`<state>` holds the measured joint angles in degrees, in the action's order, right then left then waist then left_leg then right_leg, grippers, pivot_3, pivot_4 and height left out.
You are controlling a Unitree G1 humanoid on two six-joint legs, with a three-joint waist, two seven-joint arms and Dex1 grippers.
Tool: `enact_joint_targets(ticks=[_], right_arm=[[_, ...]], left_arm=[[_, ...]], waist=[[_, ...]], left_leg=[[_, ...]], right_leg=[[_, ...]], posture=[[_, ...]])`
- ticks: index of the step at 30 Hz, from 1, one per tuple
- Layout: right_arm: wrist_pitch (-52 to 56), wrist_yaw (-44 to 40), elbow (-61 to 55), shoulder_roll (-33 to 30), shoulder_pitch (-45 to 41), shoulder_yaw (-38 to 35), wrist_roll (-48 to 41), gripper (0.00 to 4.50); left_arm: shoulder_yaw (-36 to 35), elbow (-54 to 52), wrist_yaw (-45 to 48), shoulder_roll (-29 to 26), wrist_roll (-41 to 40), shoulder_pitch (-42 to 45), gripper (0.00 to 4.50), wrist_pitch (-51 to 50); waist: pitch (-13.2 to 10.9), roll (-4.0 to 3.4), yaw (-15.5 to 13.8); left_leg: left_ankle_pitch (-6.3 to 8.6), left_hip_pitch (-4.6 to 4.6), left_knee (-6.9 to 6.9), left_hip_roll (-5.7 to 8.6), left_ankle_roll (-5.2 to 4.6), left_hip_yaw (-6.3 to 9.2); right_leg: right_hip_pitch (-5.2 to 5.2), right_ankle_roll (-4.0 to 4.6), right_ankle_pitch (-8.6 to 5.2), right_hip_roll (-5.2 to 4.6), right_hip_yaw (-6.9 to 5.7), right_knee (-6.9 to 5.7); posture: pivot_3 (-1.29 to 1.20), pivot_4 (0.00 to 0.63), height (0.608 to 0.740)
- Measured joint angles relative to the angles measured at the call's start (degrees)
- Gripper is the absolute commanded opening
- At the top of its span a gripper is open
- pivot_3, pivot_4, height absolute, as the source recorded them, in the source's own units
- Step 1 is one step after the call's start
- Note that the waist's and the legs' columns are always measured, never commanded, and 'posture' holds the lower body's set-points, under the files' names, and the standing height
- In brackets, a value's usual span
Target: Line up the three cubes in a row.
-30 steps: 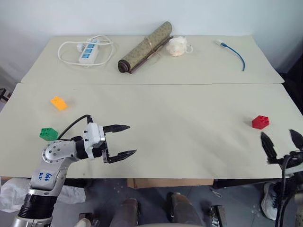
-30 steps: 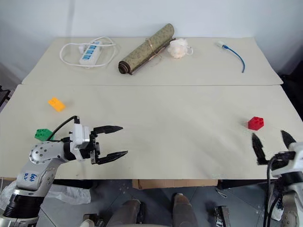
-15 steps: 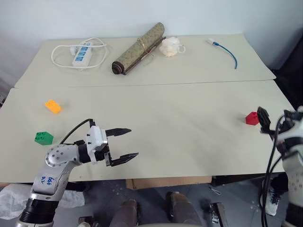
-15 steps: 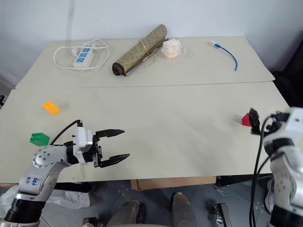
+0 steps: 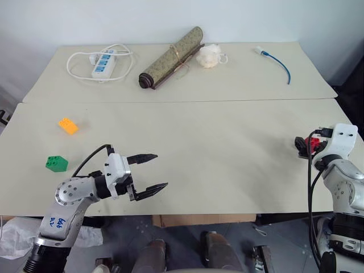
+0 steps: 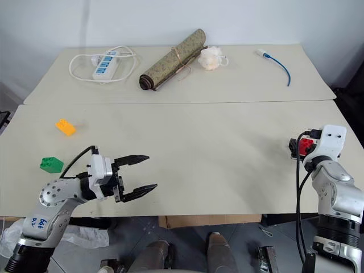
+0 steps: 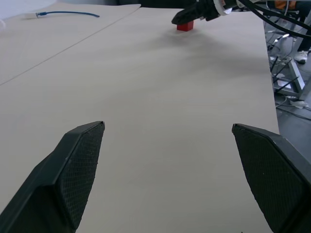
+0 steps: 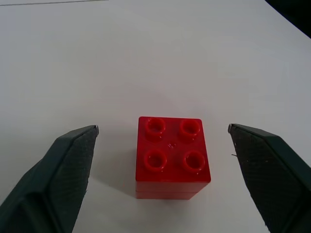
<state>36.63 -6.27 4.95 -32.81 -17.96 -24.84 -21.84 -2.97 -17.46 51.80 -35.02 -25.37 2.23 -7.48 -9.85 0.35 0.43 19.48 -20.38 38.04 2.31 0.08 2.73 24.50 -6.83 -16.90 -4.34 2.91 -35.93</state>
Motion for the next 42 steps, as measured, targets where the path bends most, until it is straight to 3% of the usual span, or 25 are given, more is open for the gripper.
enact_joint_targets(ticks=[5, 7, 9, 11, 16, 19, 26, 37, 38, 42], right_arm=[[-0.03, -0.59, -1.14, 1.34, 1.08, 0.0, -0.04, 1.82], [-0.04, -1.26, -1.2, 1.35, 1.06, 0.02, -0.05, 1.48], [-0.14, -3.26, -1.23, 1.27, 0.96, 0.31, -0.13, 1.48], [-0.3, -10.86, -2.2, -0.37, 0.96, 2.46, -2.32, 1.48], [-4.95, -49.88, -13.52, -15.55, -0.65, 18.3, -8.77, 1.48], [-9.18, -61.99, -10.95, -18.12, -6.11, 28.95, -4.4, 1.48], [-20.44, -67.26, 2.47, -9.04, -16.88, 39.28, 5.4, 1.48], [-26.39, -69.33, 5.95, -4.02, -16.54, 41.38, 8.95, 1.48], [-26.64, -69.38, 6.2, -3.75, -16.56, 41.32, 9.06, 2.21], [-27.5, -68.8, 7.54, -2.98, -16.55, 41.18, 10.11, 3.5]], left_arm=[[-0.43, -0.38, -0.64, 0.02, 0.0, -0.69, 4.5, 0.0], [-0.43, -0.4, -0.81, 0.02, 0.0, -0.88, 4.5, 0.02], [-0.5, -0.39, -0.89, 0.02, 0.0, -1.11, 4.5, 0.06], [-0.88, -0.29, -1.09, 0.01, 0.0, -1.27, 4.5, 0.09], [-2.49, -0.13, -1.53, -0.04, 0.04, -2.33, 4.5, 0.18], [-2.93, 0.13, -1.42, -0.14, 0.39, -3.04, 4.5, 0.21], [-3.8, -0.08, -1.49, -0.29, 0.7, -3.85, 4.5, 0.12], [-5.61, -0.12, -1.72, -1.33, 0.7, -5.11, 4.5, 0.06], [-5.78, -0.16, -1.9, -1.32, 0.7, -5.33, 4.5, 0.06], [-7.94, -0.41, -3.08, -1.31, 0.7, -7.25, 4.5, 0.13]], waist=[[0.0, 0.0, -0.02], [0.0, 0.0, -0.05], [0.0, 0.0, -0.04], [-0.03, -0.04, 0.15], [-0.11, -0.13, 0.9], [-0.13, 0.17, 1.12], [-0.16, 0.19, 0.88], [-0.16, 0.18, 0.03], [-0.16, 0.18, -0.05], [-0.16, 0.18, 0.11]], left_leg=[[0.0, 0.0, 0.0, 0.0, 0.0, -0.01], [0.0, 0.0, 0.0, 0.0, -0.01, -0.01], [0.01, 0.0, 0.0, 0.0, -0.01, -0.02], [0.04, 0.0, -0.01, -0.01, -0.07, -0.09], [0.22, 0.03, -0.01, -0.14, -0.32, 0.01], [0.23, 0.06, 0.07, -0.13, -0.31, 0.03], [0.06, -0.15, 0.01, -0.09, 0.06, 0.1], [0.11, -0.34, 0.06, -0.04, 0.01, 0.16], [0.11, -0.34, 0.06, -0.05, 0.01, 0.16], [0.12, -0.34, 0.04, -0.06, 0.02, 0.14]], right_leg=[[0.0, 0.0, 0.0, 0.01, 0.01, 0.0], [0.0, -0.01, 0.0, 0.01, 0.0, 0.01], [0.0, -0.01, 0.0, 0.01, 0.0, 0.01], [0.03, -0.02, 0.01, 0.05, -0.03, 0.01], [-0.07, -0.03, 0.01, 0.14, -0.2, 0.14], [-0.14, -0.03, 0.01, 0.07, -0.23, 0.19], [0.06, -0.02, 0.01, -0.03, -0.32, 0.31], [0.14, -0.03, 0.02, -0.1, -0.41, 0.4], [0.14, -0.03, 0.02, -0.09, -0.42, 0.4], [0.18, -0.03, 0.02, -0.08, -0.4, 0.4]], posture=[[0.0, 0.15, 0.74], [0.0, 0.15, 0.74], [0.0, 0.15, 0.74], [0.0, 0.15, 0.74], [0.0, 0.15, 0.74], [0.0, 0.15, 0.74], [0.0, 0.15, 0.74], [0.0, 0.15, 0.74], [0.0, 0.15, 0.74], [0.0, 0.15, 0.74]])
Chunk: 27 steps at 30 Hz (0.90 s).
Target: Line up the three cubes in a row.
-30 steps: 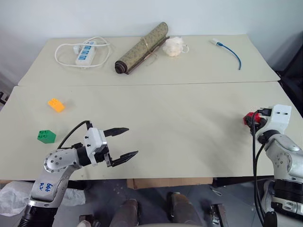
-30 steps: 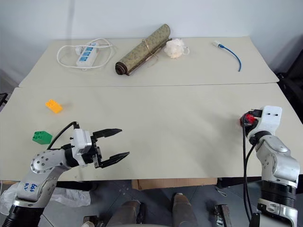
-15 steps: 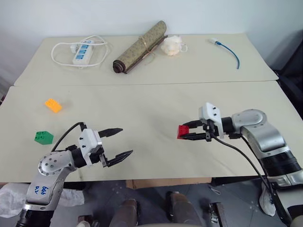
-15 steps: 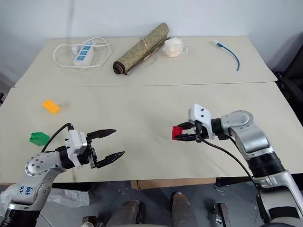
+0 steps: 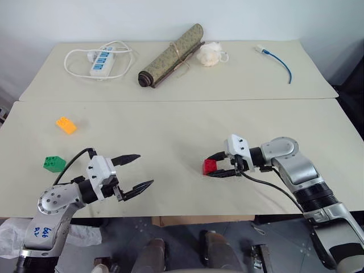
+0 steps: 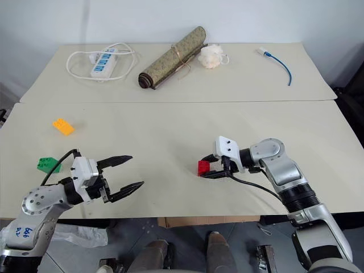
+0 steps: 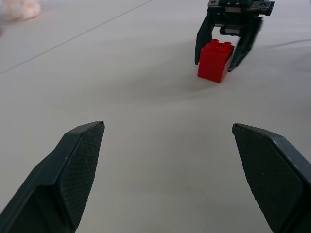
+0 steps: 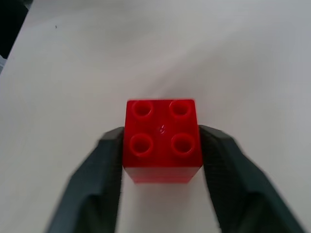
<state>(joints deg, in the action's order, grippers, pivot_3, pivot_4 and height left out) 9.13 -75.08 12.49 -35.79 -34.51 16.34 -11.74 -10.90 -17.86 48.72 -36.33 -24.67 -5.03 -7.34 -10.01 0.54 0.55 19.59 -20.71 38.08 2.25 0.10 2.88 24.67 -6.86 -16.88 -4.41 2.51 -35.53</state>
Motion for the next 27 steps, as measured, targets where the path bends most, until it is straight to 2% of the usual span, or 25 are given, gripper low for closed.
enact_joint_targets(ticks=[3, 8, 13, 16, 22, 27], right_arm=[[-1.69, -0.68, -1.2, 0.0, 1.35, -3.05, -2.17, 4.46], [-6.25, -4.72, -6.76, 1.45, 7.95, -12.67, -13.42, 4.49], [-9.31, -5.68, -12.16, 4.35, 16.71, -14.9, -18.1, 4.49], [-10.03, -5.02, -13.56, 5.59, 19.82, -15.43, -19.68, 4.49], [-10.71, -2.94, -14.66, 7.96, 20.76, -16.68, -21.26, 4.49], [-11.54, -2.82, -14.67, 8.98, 20.45, -16.68, -21.55, 4.49]], left_arm=[[-5.26, -0.22, -3.31, 2.68, -0.04, -4.33, 4.5, 1.68], [-18.34, -0.14, -12.84, 10.17, -0.19, -13.7, 4.5, 3.91], [-26.14, -1.88, -21.01, 19.23, -2.31, -20.4, 4.5, 4.89], [-29.97, -1.26, -25.34, 22.68, -3.28, -21.72, 4.5, 5.52], [-31.75, 3.42, -29.27, 25.1, -3.85, -22.07, 4.5, 6.22], [-30.06, 3.06, -33.04, 24.2, -3.88, -16.37, 4.5, 4.5]], waist=[[0.0, 0.0, 0.01], [0.0, 0.0, -0.4], [0.03, 0.08, -0.59], [0.03, 0.09, -0.59], [0.04, 0.12, -0.45], [0.04, 0.13, -0.72]], left_leg=[[0.03, -0.01, -0.02, -0.01, -0.01, 0.0], [0.15, -0.07, 0.02, -0.04, -0.11, 0.03], [0.22, -0.02, 0.06, -0.03, -0.18, 0.08], [0.21, 0.02, 0.07, -0.01, -0.17, 0.05], [0.32, 0.19, 0.07, -0.02, -0.33, 0.02], [0.22, 0.19, 0.08, 0.01, -0.16, 0.05]], right_leg=[[0.0, 0.0, 0.0, 0.0, 0.0, -0.01], [-0.08, 0.0, 0.0, 0.0, -0.07, 0.06], [-0.24, -0.01, 0.0, -0.03, -0.07, 0.31], [-0.25, -0.06, 0.03, -0.03, -0.09, 0.29], [-0.33, -0.05, 0.02, -0.01, -0.07, 0.17], [-0.35, -0.05, 0.02, -0.04, -0.1, 0.13]], posture=[[0.0, 0.15, 0.74], [0.0, 0.15, 0.74], [0.0, 0.15, 0.74], [0.0, 0.15, 0.74], [0.0, 0.15, 0.74], [0.0, 0.15, 0.74]])
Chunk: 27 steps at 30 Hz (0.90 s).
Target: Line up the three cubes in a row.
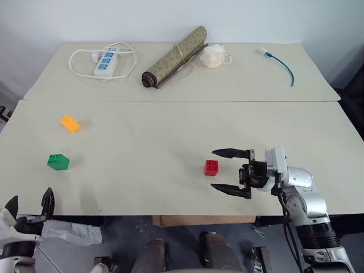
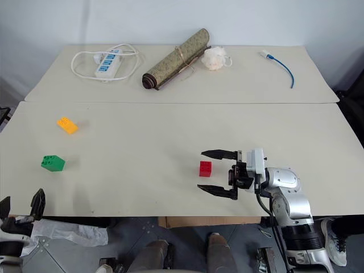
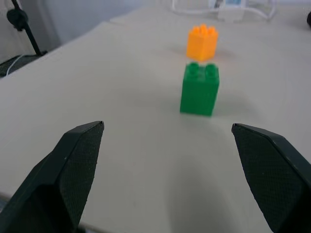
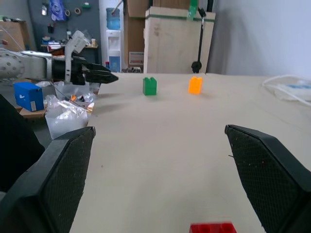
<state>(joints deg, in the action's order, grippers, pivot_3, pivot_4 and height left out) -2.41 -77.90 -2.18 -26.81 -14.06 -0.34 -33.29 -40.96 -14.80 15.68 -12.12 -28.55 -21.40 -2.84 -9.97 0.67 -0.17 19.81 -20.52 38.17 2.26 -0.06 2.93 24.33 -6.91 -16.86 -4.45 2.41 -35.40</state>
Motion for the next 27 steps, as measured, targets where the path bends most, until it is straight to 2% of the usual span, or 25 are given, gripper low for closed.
enact_joint_targets(ticks=[5, 10, 13, 21, 27], right_arm=[[-0.02, 0.92, -1.19, 0.99, -0.1, 0.15, -0.02, 4.49], [0.51, 1.76, -3.69, 1.5, -0.07, 1.38, -0.02, 4.49], [1.31, 2.63, -4.52, 1.57, -0.18, 2.06, -0.01, 4.5], [1.49, 4.56, -4.78, 1.55, -0.31, 2.08, 0.18, 4.5], [1.45, 5.38, -4.83, 0.07, 0.07, 1.69, 0.57, 4.5]], left_arm=[[3.18, 0.44, -1.92, -5.18, -0.1, 8.95, 4.5, -4.31], [3.77, 7.72, -3.05, -9.32, -0.04, 14.38, 4.5, -9.19], [3.78, 10.44, -3.78, -9.5, 0.24, 14.66, 3.91, -10.31], [4.41, 11.34, -1.72, -9.78, 0.19, 15.0, 1.44, -11.01], [4.68, 8.3, 7.83, -11.72, -4.15, 14.49, 1.42, -8.38]], waist=[[0.02, 0.01, 0.3], [0.02, 0.01, 0.88], [0.03, 0.03, 0.77], [0.03, 0.04, 0.19], [0.03, 0.04, 0.33]], left_leg=[[-0.04, 0.0, -0.01, 0.0, 0.1, 0.01], [-0.04, 0.0, -0.05, -0.06, 0.16, -0.06], [-0.03, 0.0, -0.03, -0.04, 0.15, -0.06], [-0.03, 0.0, -0.01, -0.02, 0.15, -0.04], [-0.03, -0.01, -0.02, -0.04, 0.16, -0.04]], right_leg=[[0.07, 0.01, 0.0, 0.02, -0.01, -0.1], [0.17, 0.04, -0.02, 0.08, 0.0, -0.19], [0.15, 0.04, -0.02, 0.03, -0.02, -0.16], [0.13, 0.04, -0.02, 0.0, -0.04, -0.17], [0.14, 0.06, -0.03, 0.0, -0.04, -0.15]], posture=[[0.0, 0.15, 0.74], [0.0, 0.15, 0.74], [0.0, 0.15, 0.74], [0.0, 0.15, 0.74], [0.0, 0.15, 0.74]])
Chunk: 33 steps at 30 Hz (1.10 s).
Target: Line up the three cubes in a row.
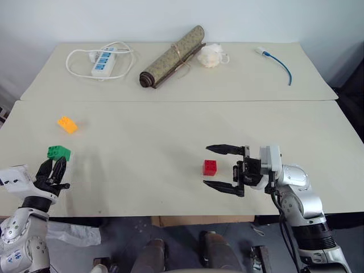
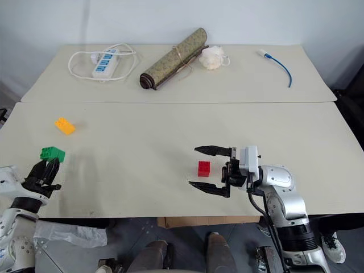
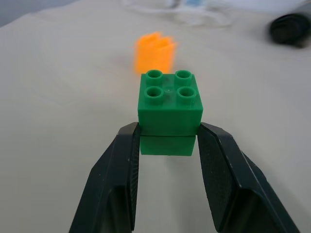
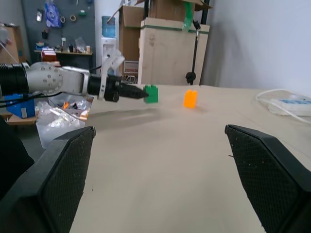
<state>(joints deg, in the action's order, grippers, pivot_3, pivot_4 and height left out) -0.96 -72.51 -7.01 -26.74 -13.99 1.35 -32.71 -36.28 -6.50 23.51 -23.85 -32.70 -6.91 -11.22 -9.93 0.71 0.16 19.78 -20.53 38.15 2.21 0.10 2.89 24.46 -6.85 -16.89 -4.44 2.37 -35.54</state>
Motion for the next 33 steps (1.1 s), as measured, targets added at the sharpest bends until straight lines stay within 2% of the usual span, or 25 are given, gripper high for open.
enact_joint_targets(ticks=[4, 7, 11, 16, 18, 24, 30, 33], right_arm=[[-0.23, 0.37, 0.01, -2.09, 1.67, -1.9, 0.06, 4.5], [-0.47, 0.43, 0.22, -3.14, 2.09, -2.6, 0.19, 4.5], [-1.45, 0.29, 0.71, -3.85, 2.51, -3.29, 0.79, 4.5], [-1.58, -0.44, 0.94, -5.13, 3.71, -4.44, 0.8, 4.5], [-1.25, -0.43, 0.37, -6.87, 6.1, -5.48, 0.71, 4.5], [-0.95, 0.17, -1.67, -8.33, 10.95, -7.5, 0.61, 4.5], [-0.93, 1.37, -3.07, -8.33, 12.34, -8.2, 0.62, 4.5], [-0.93, 1.84, -3.26, -8.32, 12.5, -8.18, 0.64, 4.5]], left_arm=[[4.93, -6.03, 12.88, -10.11, -0.57, -1.25, 1.42, 0.05], [13.35, -7.55, 24.58, -17.83, 1.69, 1.4, 1.42, 2.03], [24.54, -4.63, 36.62, -21.48, 6.0, 7.66, 1.42, 6.69], [36.69, 8.65, 48.34, -21.2, 13.06, 21.23, 1.42, 14.26], [40.11, 16.34, 51.36, -18.39, 15.66, 28.18, 1.42, 17.77], [43.71, 32.0, 54.93, -12.07, 18.77, 38.39, 1.42, 24.55], [44.13, 39.88, 56.88, -9.26, 19.71, 42.92, 1.42, 28.79], [44.11, 41.37, 57.39, -8.79, 19.94, 43.31, 2.39, 29.39]], waist=[[-0.03, -0.03, -0.12], [-0.03, -0.08, -0.14], [-0.05, -0.14, 0.33], [-0.08, -0.18, 0.13], [-0.07, -0.21, -0.4], [-0.07, -0.18, -0.17], [-0.07, -0.18, -0.13], [-0.07, -0.18, -0.15]], left_leg=[[0.0, 0.0, -0.01, 0.02, 0.0, 0.0], [-0.01, 0.04, -0.03, 0.05, -0.01, 0.01], [0.0, 0.03, -0.12, -0.02, 0.0, -0.06], [-0.03, -0.01, -0.06, 0.0, 0.04, -0.04], [-0.04, -0.07, 0.02, 0.07, 0.0, 0.03], [-0.01, -0.19, 0.23, 0.09, -0.11, -0.02], [-0.01, -0.2, 0.36, 0.06, -0.11, -0.02], [0.0, -0.25, 0.52, 0.07, -0.13, 0.0]], right_leg=[[-0.02, 0.03, -0.01, -0.03, 0.01, 0.0], [-0.07, 0.03, -0.02, -0.06, 0.0, 0.02], [0.02, 0.05, -0.03, 0.02, 0.02, 0.03], [0.06, 0.06, -0.03, 0.04, -0.09, -0.03], [0.04, 0.05, -0.03, 0.01, -0.19, -0.05], [0.06, -0.03, 0.01, 0.01, -0.18, -0.23], [0.06, -0.05, 0.02, 0.03, -0.18, -0.3], [0.05, -0.05, 0.02, 0.01, -0.19, -0.33]], posture=[[0.0, 0.15, 0.74], [0.0, 0.15, 0.74], [0.0, 0.15, 0.74], [0.0, 0.15, 0.74], [0.0, 0.15, 0.74], [0.0, 0.15, 0.74], [0.0, 0.15, 0.74], [0.0, 0.15, 0.74]])
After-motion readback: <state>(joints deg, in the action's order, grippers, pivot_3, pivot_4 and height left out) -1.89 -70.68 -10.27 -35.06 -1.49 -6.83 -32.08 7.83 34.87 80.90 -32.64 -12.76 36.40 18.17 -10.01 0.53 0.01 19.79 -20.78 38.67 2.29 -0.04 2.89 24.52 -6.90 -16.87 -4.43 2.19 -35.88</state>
